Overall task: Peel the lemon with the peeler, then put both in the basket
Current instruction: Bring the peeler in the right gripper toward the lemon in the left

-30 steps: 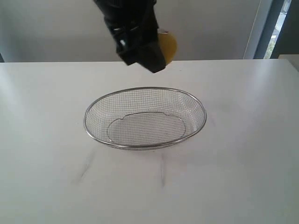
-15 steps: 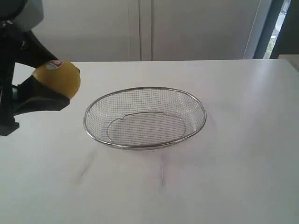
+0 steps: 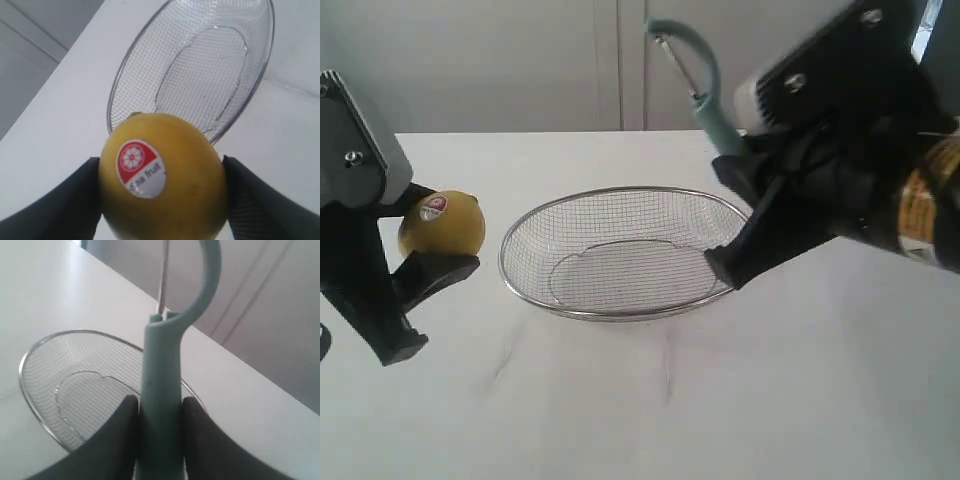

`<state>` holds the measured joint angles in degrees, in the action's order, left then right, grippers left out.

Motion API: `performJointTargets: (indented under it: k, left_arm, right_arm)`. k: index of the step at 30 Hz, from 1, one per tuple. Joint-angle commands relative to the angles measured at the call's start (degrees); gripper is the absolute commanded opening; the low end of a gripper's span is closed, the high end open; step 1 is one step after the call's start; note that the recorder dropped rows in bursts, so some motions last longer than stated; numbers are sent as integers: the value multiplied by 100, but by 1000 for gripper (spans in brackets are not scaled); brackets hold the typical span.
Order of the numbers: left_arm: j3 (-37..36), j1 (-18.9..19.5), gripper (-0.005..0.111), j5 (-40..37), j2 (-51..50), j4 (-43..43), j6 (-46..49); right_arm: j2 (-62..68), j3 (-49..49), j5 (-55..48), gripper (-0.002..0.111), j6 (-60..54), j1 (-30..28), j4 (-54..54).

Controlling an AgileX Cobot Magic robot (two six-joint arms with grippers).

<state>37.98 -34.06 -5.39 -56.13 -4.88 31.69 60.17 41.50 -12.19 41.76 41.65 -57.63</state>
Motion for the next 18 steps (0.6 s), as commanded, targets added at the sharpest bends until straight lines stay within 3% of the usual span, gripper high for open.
performJointTargets:
  k: [1,3,11,18]
  left_arm:
    - [-185,-170,0,720,64,-110,-815]
    - [-185,-393,0,699,51,-99,-748]
    - [-185,-546,0,744,-9,-99,-922]
    - [-185,-546,0,874,-9,-99,-1110]
  right_arm:
    - [758,-20,487,0,-123,-30,-139]
    - [973,4,716,0,-98,-30,-128]
    - [1024,194,409,0,335,-17,-88]
    - [1109,183,-495,0,519,848,-91]
